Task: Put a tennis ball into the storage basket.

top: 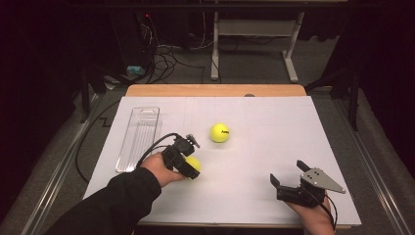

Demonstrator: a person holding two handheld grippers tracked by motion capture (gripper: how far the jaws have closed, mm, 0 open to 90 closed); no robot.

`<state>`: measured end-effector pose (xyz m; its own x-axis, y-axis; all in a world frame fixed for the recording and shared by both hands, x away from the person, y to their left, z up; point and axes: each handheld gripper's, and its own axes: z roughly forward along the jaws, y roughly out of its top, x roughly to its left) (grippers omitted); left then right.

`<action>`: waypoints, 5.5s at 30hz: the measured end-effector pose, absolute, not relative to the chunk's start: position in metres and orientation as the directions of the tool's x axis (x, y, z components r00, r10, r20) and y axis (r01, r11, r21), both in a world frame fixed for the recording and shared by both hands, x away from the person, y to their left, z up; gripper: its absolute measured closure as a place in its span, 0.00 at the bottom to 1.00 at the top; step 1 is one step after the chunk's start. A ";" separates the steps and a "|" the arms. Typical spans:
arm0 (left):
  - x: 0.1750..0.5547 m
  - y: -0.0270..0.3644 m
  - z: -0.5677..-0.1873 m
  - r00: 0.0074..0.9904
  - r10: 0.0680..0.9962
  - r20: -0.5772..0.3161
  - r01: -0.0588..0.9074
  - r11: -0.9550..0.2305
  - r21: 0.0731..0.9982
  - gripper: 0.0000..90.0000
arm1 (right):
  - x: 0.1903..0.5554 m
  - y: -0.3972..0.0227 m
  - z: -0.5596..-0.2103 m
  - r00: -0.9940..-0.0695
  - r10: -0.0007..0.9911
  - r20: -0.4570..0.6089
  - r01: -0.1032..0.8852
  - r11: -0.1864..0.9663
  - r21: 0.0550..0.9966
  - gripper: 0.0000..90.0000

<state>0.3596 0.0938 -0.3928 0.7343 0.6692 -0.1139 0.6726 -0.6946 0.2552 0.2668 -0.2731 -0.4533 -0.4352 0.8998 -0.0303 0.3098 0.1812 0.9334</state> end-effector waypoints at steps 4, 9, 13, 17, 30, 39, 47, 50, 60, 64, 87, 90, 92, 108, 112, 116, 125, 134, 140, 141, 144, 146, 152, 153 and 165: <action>0.360 0.100 -0.381 0.730 0.672 -0.125 0.679 -0.691 0.248 0.29 | 0.267 -0.273 -0.453 -0.436 0.900 -0.028 0.311 0.180 0.933 0.00; 0.362 0.105 -0.370 0.723 0.679 -0.128 0.687 -0.685 0.242 0.29 | 0.266 -0.272 -0.453 -0.437 0.899 -0.028 0.310 0.179 0.934 0.00; 0.365 0.111 -0.359 0.718 0.688 -0.105 0.689 -0.684 0.239 0.29 | 0.266 -0.272 -0.453 -0.437 0.899 -0.029 0.309 0.181 0.934 0.00; 0.371 0.121 -0.351 0.702 0.704 -0.109 0.706 -0.668 0.235 0.29 | 0.266 -0.272 -0.453 -0.437 0.899 -0.027 0.310 0.179 0.934 0.00; 0.395 0.160 -0.329 0.635 0.762 -0.125 0.766 -0.603 0.222 0.29 | 0.266 -0.273 -0.453 -0.437 0.899 -0.027 0.311 0.179 0.933 0.00; 0.414 0.196 -0.321 0.565 0.815 -0.126 0.819 -0.535 0.210 0.29 | 0.266 -0.273 -0.453 -0.437 0.899 -0.025 0.314 0.179 0.933 0.00; 0.425 0.218 -0.322 0.519 0.847 -0.118 0.849 -0.493 0.191 0.29 | 0.267 -0.273 -0.454 -0.437 0.899 -0.025 0.315 0.179 0.932 0.00; 0.430 0.230 -0.324 0.487 0.866 -0.111 0.866 -0.462 0.191 0.29 | 0.266 -0.273 -0.454 -0.435 0.900 -0.025 0.317 0.179 0.931 0.00; 0.440 0.246 -0.331 0.433 0.898 -0.083 0.893 -0.414 0.177 0.29 | 0.266 -0.273 -0.454 -0.434 0.901 -0.026 0.319 0.180 0.930 0.00; 0.443 0.243 -0.334 0.432 0.899 -0.073 0.893 -0.415 0.176 0.29 | 0.266 -0.273 -0.454 -0.436 0.900 -0.026 0.318 0.181 0.931 0.00; 0.458 0.226 -0.366 0.434 0.901 -0.013 0.895 -0.430 0.117 0.29 | 0.266 -0.274 -0.454 -0.436 0.899 -0.024 0.315 0.178 0.932 0.00; 0.458 0.226 -0.364 0.438 0.899 -0.015 0.892 -0.433 0.126 0.29 | 0.266 -0.273 -0.454 -0.437 0.899 -0.027 0.313 0.180 0.933 0.00; 0.457 0.225 -0.361 0.447 0.894 -0.016 0.887 -0.441 0.139 0.15 | 0.266 -0.273 -0.454 -0.437 0.899 -0.027 0.312 0.180 0.933 0.00; 0.439 0.204 -0.351 0.522 0.853 -0.026 0.846 -0.514 0.140 0.01 | 0.266 -0.273 -0.454 -0.434 0.900 -0.026 0.317 0.180 0.931 0.00; 0.432 0.190 -0.352 0.557 0.830 -0.028 0.824 -0.547 0.147 0.01 | 0.266 -0.272 -0.454 -0.436 0.900 -0.027 0.315 0.181 0.932 0.00; 0.424 0.175 -0.356 0.593 0.804 -0.034 0.799 -0.584 0.143 0.01 | 0.265 -0.272 -0.454 -0.436 0.899 -0.028 0.317 0.182 0.931 0.00; 0.412 0.149 -0.365 0.639 0.767 -0.058 0.764 -0.624 0.162 0.01 | 0.265 -0.272 -0.454 -0.436 0.899 -0.029 0.316 0.183 0.931 0.00; 0.396 0.128 -0.374 0.675 0.732 -0.095 0.732 -0.647 0.212 0.01 | 0.265 -0.272 -0.454 -0.437 0.899 -0.030 0.317 0.185 0.930 0.00; 0.381 0.118 -0.383 0.696 0.709 -0.115 0.708 -0.650 0.276 0.01 | 0.266 -0.271 -0.455 -0.437 0.899 -0.030 0.318 0.186 0.930 0.00; 0.378 0.117 -0.386 0.696 0.708 -0.119 0.707 -0.647 0.286 0.01 | 0.266 -0.271 -0.455 -0.437 0.899 -0.030 0.318 0.186 0.930 0.00; 0.369 0.114 -0.394 0.699 0.703 -0.131 0.703 -0.644 0.302 0.01 | 0.266 -0.271 -0.455 -0.438 0.899 -0.030 0.318 0.186 0.930 0.00; 0.365 0.112 -0.399 0.711 0.694 -0.115 0.694 -0.665 0.277 0.01 | 0.266 -0.271 -0.456 -0.438 0.899 -0.028 0.320 0.185 0.929 0.00; 0.358 0.108 -0.398 0.714 0.691 -0.108 0.690 -0.671 0.270 0.01 | 0.267 -0.270 -0.455 -0.438 0.898 -0.031 0.317 0.186 0.930 0.00; 0.356 0.107 -0.398 0.718 0.688 -0.106 0.687 -0.674 0.271 0.01 | 0.267 -0.269 -0.454 -0.439 0.898 -0.032 0.315 0.188 0.930 0.00; 0.352 0.109 -0.393 0.726 0.680 -0.100 0.673 -0.673 0.306 0.01 | 0.269 -0.269 -0.455 -0.431 0.902 -0.024 0.318 0.177 0.931 0.00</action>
